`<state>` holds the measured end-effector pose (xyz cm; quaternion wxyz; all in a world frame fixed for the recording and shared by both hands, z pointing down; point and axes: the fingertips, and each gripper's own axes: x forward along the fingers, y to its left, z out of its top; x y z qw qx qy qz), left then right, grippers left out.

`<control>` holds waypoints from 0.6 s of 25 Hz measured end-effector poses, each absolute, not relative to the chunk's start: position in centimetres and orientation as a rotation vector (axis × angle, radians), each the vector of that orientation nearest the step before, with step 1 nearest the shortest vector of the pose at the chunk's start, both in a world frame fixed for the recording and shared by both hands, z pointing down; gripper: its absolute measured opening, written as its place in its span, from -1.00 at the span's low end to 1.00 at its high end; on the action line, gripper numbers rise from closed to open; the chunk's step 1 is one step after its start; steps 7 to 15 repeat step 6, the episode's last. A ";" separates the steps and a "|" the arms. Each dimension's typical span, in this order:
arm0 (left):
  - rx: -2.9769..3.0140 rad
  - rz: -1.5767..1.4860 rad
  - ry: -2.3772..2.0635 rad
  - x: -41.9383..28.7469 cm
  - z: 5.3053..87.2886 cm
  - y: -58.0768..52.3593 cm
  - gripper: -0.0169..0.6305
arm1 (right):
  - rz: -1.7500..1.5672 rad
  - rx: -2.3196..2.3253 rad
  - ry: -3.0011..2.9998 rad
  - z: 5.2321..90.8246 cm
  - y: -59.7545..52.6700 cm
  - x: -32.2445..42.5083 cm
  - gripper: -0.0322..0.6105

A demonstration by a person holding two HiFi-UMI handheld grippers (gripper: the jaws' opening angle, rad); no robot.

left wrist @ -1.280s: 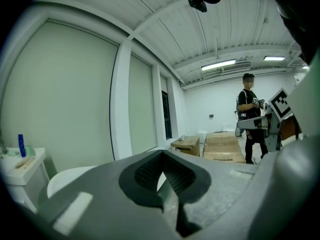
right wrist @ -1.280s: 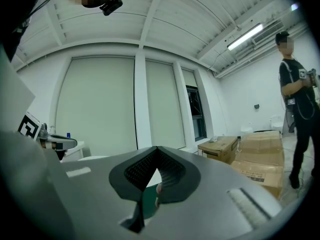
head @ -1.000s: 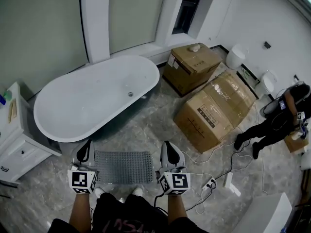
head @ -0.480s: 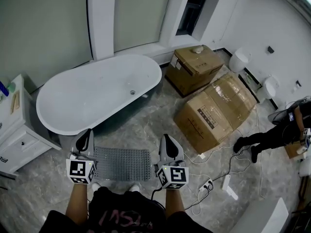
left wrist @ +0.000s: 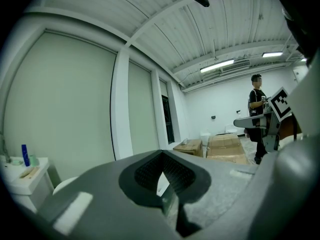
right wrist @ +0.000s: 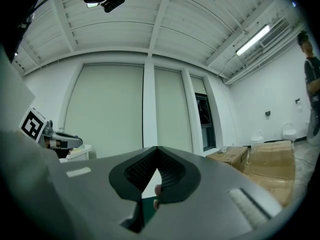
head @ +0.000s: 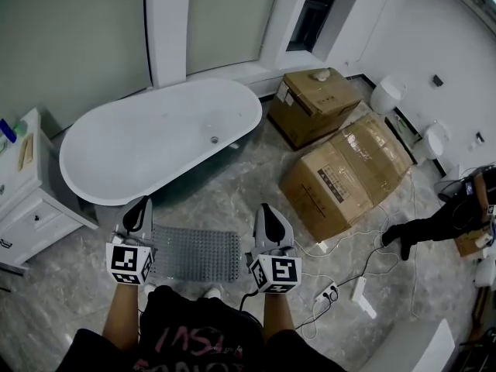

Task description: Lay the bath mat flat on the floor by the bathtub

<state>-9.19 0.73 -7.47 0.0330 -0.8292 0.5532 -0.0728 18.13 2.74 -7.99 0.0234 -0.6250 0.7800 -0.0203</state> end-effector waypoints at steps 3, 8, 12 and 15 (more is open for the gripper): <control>-2.553 -0.221 1.695 -9.0 -7.6 0.6 -0.94 | -0.056 -1.928 2.416 -8.1 2.5 18.1 -0.83; -2.554 -0.219 1.680 -8.6 -7.8 0.4 -0.94 | -0.046 -1.922 2.422 -8.1 2.3 18.2 -0.83; -2.554 -0.219 1.680 -8.6 -7.8 0.4 -0.94 | -0.046 -1.922 2.422 -8.1 2.3 18.2 -0.83; -2.554 -0.219 1.680 -8.6 -7.8 0.4 -0.94 | -0.046 -1.922 2.422 -8.1 2.3 18.2 -0.83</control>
